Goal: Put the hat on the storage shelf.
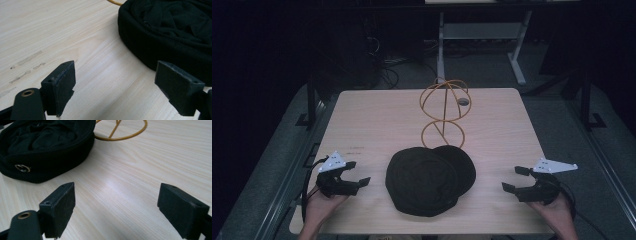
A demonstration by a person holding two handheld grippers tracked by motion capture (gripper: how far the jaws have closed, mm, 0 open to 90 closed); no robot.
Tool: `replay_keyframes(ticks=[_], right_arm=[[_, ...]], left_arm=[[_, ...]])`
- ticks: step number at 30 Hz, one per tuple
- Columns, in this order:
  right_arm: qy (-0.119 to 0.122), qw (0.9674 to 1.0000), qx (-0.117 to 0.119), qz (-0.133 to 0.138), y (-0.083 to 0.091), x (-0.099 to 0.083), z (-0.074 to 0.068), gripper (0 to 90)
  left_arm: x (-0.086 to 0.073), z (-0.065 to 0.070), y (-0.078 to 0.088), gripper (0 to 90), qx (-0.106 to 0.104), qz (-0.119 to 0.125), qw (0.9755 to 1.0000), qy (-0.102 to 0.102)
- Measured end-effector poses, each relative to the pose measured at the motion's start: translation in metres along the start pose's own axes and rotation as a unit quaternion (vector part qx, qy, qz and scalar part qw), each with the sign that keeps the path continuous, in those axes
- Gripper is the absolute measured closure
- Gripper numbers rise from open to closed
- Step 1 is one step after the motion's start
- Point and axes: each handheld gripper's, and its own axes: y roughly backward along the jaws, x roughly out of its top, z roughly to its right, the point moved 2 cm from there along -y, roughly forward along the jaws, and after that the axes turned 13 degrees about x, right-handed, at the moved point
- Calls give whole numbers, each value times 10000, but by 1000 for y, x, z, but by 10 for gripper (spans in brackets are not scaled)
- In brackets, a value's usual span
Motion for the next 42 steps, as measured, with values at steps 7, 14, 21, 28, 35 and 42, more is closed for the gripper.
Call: replay_keyframes(ticks=[7, 14, 21, 28, 35, 42], right_arm=[[-12, 9999, 131, 42, 1, 3, -2, 144], [158, 9997, 190, -26, 1, 10, -10, 143], [451, 9983, 355, -44, 2, 33, -28, 143], [614, 9960, 601, -226, -8, 55, -44, 148], [1009, 9894, 861, -592, -27, 78, -67, 187], [1220, 9818, 1140, -901, -50, 94, -79, 252]], left_arm=[[-3, 2, -2, 163, 11, -85, 10000, -7], [-1, 7, 3, 164, -63, 5, 9999, -79], [-2, 7, 2, 163, -61, -39, 9999, -127], [-3, 1, 5, 163, -42, 12, 10000, -15], [-3, 1, 5, 163, -83, 19, 10000, -16], [-3, 0, 4, 164, -86, -2, 10000, -17]])
